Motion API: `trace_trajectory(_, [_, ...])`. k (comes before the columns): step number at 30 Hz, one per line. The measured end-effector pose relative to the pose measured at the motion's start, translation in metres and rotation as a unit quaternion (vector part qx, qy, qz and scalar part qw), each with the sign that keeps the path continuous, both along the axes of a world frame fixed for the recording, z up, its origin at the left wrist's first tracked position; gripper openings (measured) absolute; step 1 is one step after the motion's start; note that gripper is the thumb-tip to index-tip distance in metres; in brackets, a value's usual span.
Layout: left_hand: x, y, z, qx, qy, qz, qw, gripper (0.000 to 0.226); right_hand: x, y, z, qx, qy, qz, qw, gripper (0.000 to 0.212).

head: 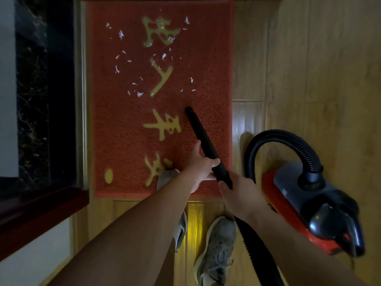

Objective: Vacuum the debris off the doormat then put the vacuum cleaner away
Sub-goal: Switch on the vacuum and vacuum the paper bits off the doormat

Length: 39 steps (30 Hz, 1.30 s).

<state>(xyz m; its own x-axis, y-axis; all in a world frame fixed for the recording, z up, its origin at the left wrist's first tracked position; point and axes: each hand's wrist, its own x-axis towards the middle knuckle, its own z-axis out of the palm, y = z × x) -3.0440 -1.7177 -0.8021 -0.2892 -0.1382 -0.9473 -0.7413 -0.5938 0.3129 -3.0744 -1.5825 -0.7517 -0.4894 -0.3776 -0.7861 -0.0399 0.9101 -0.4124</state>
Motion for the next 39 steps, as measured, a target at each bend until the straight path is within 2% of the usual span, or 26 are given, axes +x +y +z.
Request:
trace_trajectory(9, [-0.011, 0.005, -0.003, -0.008, 0.015, -0.004, 1.0, 0.09, -0.011, 0.005, -0.006, 0.011, 0.003, -0.017, 1.0, 0.017])
trace_trajectory(27, [-0.036, -0.059, -0.01, -0.011, 0.012, -0.009, 1.0, 0.09, -0.033, -0.057, -0.015, -0.012, 0.001, -0.019, 1.0, 0.021])
trace_trajectory(39, [-0.037, -0.033, -0.008, -0.008, 0.019, -0.034, 0.999, 0.091, -0.03, -0.03, -0.01, -0.007, 0.019, -0.03, 0.999, 0.014])
